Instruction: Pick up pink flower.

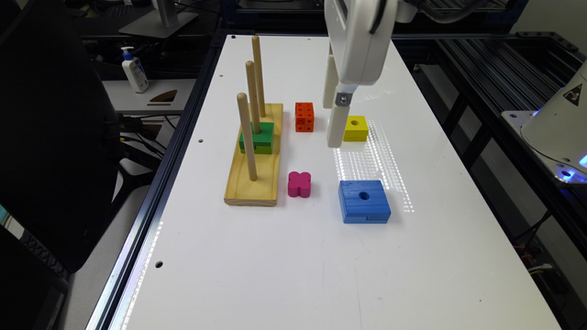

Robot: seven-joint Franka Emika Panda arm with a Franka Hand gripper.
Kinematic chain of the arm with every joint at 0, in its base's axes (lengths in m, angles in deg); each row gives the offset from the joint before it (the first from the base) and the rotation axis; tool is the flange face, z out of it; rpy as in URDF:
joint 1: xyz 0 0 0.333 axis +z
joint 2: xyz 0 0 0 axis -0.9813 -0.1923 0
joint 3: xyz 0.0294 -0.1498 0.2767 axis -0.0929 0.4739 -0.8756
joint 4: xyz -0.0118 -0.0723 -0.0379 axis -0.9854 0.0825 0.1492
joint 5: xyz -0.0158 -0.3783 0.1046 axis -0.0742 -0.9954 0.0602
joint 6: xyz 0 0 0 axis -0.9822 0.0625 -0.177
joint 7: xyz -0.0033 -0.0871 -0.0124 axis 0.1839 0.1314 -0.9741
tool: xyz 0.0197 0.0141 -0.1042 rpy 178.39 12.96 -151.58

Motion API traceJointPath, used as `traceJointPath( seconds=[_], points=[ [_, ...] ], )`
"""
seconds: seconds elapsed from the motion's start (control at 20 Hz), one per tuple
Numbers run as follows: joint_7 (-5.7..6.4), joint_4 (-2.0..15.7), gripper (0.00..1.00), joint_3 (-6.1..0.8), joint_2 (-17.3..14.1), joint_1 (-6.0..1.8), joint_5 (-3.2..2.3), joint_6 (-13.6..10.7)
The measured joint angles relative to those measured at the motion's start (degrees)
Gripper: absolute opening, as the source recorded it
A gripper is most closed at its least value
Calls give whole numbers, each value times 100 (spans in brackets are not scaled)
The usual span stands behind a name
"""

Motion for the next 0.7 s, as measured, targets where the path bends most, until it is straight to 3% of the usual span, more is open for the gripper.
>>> traceJointPath(
  seconds=[0.4, 0.7],
  points=[
    [-14, 437, 100, 10, -366, -43, -27, -12],
    [-14, 513, 100, 26, -788, -46, -90, 196]
  ],
)
